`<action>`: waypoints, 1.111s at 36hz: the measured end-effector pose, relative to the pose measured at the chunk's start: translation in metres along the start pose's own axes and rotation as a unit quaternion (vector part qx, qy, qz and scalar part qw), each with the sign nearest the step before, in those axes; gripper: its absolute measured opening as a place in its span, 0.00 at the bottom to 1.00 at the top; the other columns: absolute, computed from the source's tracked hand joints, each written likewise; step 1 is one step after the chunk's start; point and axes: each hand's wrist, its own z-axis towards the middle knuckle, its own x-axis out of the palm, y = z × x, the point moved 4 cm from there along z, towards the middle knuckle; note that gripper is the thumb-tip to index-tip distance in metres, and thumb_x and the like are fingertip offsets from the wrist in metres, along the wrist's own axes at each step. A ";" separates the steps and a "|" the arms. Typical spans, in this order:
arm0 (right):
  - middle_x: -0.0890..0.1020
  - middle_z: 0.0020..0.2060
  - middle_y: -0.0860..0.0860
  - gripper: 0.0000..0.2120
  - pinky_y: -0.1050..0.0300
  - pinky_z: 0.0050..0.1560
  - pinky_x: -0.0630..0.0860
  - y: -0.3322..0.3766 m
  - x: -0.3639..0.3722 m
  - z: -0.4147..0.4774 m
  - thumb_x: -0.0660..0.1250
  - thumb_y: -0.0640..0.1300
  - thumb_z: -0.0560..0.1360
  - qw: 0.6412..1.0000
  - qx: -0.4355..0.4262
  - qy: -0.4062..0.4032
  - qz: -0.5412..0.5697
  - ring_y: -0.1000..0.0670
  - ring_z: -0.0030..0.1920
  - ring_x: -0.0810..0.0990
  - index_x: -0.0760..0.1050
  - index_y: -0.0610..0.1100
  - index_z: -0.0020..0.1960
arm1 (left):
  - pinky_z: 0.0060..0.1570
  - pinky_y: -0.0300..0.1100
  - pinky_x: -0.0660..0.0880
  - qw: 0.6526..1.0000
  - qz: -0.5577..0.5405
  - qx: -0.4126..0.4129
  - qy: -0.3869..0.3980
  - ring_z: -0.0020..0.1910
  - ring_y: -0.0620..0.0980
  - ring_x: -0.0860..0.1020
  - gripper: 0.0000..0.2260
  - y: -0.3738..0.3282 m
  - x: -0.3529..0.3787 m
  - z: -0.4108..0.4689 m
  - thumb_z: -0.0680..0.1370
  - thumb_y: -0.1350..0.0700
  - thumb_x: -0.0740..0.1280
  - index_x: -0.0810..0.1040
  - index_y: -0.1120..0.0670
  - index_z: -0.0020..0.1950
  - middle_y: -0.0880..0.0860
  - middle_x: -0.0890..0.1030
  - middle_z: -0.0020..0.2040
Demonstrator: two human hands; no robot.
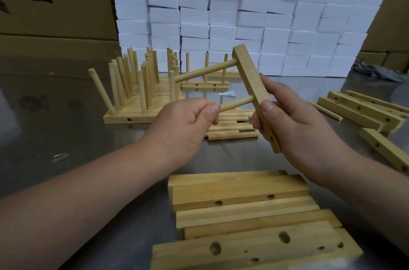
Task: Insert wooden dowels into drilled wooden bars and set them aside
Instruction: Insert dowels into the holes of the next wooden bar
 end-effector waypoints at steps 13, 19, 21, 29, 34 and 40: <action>0.80 0.37 0.60 0.21 0.71 0.33 0.71 -0.026 -0.010 0.009 0.52 0.50 0.81 0.995 0.075 -0.071 -0.015 0.67 0.38 0.76 0.58 0.58 0.73 | 0.40 0.40 0.69 0.998 0.008 -0.050 -0.036 0.41 0.38 0.73 0.11 0.027 -0.014 0.009 0.79 0.46 0.53 0.76 0.42 0.50 0.42 0.75 0.42; 0.81 0.34 0.59 0.14 0.52 0.47 0.68 -0.042 -0.019 0.014 0.52 0.48 0.82 0.983 0.128 -0.121 0.059 0.54 0.42 0.75 0.70 0.56 0.64 | 0.55 0.41 0.63 0.959 0.247 -0.017 0.135 0.55 0.42 0.66 0.16 0.031 0.007 0.009 0.73 0.42 0.63 0.76 0.40 0.60 0.40 0.70 0.50; 0.82 0.34 0.58 0.13 0.51 0.47 0.68 -0.046 -0.018 0.014 0.52 0.49 0.82 0.978 0.143 -0.129 0.080 0.52 0.41 0.74 0.72 0.55 0.61 | 0.54 0.38 0.59 0.948 0.270 0.002 0.165 0.56 0.41 0.64 0.16 0.029 0.012 0.008 0.73 0.41 0.64 0.75 0.37 0.60 0.39 0.68 0.51; 0.81 0.32 0.57 0.19 0.51 0.47 0.69 -0.054 -0.013 0.017 0.53 0.49 0.82 0.971 0.174 -0.135 0.097 0.51 0.41 0.75 0.64 0.51 0.72 | 0.53 0.35 0.59 0.944 0.277 0.030 0.175 0.59 0.41 0.65 0.12 0.029 0.019 0.009 0.74 0.43 0.65 0.74 0.39 0.57 0.38 0.70 0.55; 0.81 0.33 0.54 0.18 0.52 0.46 0.70 -0.058 -0.011 0.019 0.54 0.48 0.81 0.963 0.195 -0.148 0.110 0.51 0.40 0.75 0.66 0.49 0.71 | 0.59 0.39 0.57 0.928 0.314 0.046 0.197 0.61 0.42 0.61 0.19 0.034 0.024 0.009 0.77 0.43 0.60 0.68 0.41 0.68 0.40 0.68 0.64; 0.81 0.37 0.53 0.16 0.50 0.48 0.70 -0.058 -0.012 0.020 0.54 0.48 0.81 0.962 0.202 -0.155 0.101 0.50 0.41 0.75 0.69 0.49 0.68 | 0.55 0.36 0.56 0.939 0.286 0.073 0.176 0.59 0.41 0.62 0.05 0.028 0.021 0.010 0.75 0.45 0.65 0.74 0.39 0.50 0.39 0.68 0.58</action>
